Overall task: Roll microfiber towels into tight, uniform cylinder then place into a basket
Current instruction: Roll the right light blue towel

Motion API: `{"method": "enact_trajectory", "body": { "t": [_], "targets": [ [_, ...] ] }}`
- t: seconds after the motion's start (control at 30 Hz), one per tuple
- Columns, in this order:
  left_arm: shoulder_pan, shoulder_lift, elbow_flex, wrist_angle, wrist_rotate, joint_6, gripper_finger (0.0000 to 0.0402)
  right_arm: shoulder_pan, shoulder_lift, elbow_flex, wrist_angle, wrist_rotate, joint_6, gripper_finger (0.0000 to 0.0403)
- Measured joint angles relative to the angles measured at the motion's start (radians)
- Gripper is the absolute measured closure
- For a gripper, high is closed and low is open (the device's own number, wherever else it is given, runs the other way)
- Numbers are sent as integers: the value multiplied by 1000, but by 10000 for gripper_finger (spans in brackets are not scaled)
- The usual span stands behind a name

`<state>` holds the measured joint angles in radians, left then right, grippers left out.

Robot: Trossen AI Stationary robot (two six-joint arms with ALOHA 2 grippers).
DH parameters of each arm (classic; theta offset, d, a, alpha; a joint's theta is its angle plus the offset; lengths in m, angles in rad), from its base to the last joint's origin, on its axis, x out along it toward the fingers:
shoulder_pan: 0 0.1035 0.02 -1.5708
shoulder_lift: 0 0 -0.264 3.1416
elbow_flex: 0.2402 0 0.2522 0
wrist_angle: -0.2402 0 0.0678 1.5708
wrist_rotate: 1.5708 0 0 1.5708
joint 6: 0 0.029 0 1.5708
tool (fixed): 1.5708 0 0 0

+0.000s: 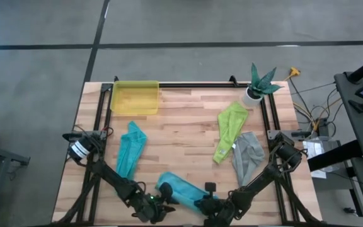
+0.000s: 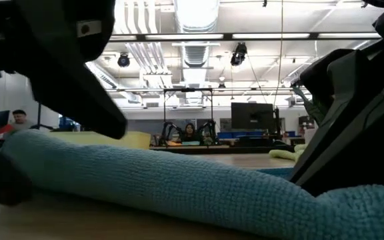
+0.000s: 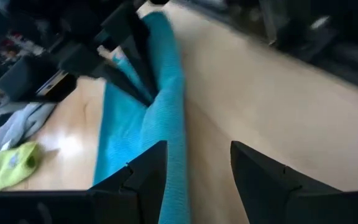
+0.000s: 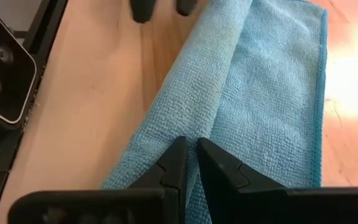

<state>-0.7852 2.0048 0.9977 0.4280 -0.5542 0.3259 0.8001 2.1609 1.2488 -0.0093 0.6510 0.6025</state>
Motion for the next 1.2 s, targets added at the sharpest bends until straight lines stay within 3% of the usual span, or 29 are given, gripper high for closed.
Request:
{"method": "enact_trajectory", "body": {
  "t": [0.77,0.97,1.2],
  "targets": [
    [71,4,-6,-19,-2,-43,240,0,0,-1,3,-3,-8,367],
    [73,4,-7,-19,-77,-58,240,0,0,-2,9,-3,-9,367],
    [73,4,-7,-18,-83,-58,240,0,0,-2,13,-3,-12,367]
  ]
}}
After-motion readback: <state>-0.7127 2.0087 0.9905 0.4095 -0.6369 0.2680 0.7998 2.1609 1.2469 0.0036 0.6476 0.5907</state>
